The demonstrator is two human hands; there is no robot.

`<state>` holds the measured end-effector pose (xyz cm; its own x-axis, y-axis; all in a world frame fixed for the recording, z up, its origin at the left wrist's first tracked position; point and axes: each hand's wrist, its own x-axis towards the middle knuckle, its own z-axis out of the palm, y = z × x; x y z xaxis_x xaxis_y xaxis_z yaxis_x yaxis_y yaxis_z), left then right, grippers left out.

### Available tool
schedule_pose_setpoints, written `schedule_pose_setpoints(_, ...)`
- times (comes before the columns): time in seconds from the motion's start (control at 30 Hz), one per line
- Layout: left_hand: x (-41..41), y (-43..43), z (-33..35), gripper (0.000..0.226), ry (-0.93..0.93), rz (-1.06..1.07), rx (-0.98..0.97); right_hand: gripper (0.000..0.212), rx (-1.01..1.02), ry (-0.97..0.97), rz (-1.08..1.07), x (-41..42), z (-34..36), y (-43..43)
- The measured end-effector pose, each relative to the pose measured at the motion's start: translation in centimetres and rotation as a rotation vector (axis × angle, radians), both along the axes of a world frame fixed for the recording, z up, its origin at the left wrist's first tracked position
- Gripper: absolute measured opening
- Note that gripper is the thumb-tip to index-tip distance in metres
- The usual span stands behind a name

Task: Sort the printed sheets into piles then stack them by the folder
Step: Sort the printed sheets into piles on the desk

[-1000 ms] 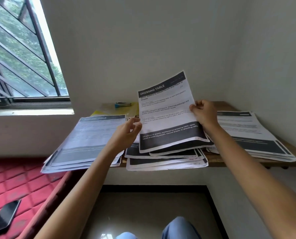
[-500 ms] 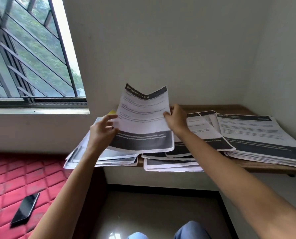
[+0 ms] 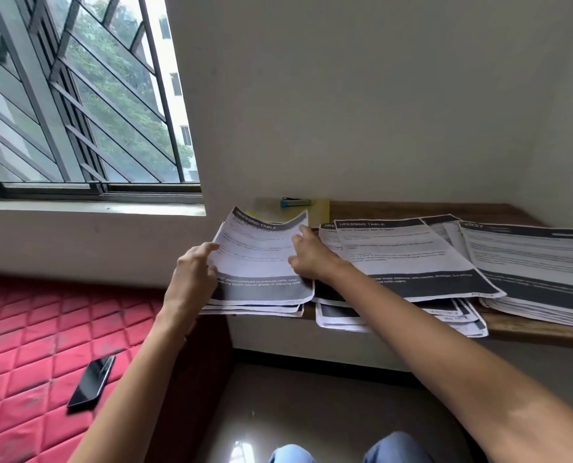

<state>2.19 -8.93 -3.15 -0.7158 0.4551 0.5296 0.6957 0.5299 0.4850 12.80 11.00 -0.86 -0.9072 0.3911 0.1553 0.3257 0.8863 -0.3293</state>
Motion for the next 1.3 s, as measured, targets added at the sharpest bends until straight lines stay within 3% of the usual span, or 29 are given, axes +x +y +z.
schedule_pose_setpoints(0.1,0.1,-0.2,-0.3,0.042,-0.011,0.001,-0.104,0.053,0.039,-0.102,0.006,0.0,-0.4,0.2)
schedule_pose_setpoints(0.27,1.2,0.7,0.7,0.034,0.167,-0.039,-0.133,0.064,0.152,-0.219,0.057,0.7,-0.5,0.1)
schedule_pose_setpoints(0.4,2.1,2.9,0.2,0.044,-0.05,-0.206,-0.245,0.067,0.118,-0.317,0.057,1.1,-1.4,0.0)
schedule_pose_setpoints(0.6,2.2,5.0,-0.9,0.053,-0.11,-0.155,-0.557,0.064,0.061,-0.272,0.052,1.4,-1.9,-0.1)
schedule_pose_setpoints(0.8,1.6,4.9,-0.6,0.053,-0.122,-0.156,-0.603,0.06,-0.033,-0.143,0.043,1.7,-1.9,0.3)
schedule_pose_setpoints(1.17,1.5,4.9,-0.5,0.047,-0.099,-0.14,-0.622,0.06,0.012,-0.179,0.044,1.9,-2.5,0.4)
schedule_pose_setpoints(1.3,1.4,5.8,0.0,0.057,-0.11,-0.142,-0.622,0.061,-0.078,-0.009,0.019,2.3,-1.2,0.6)
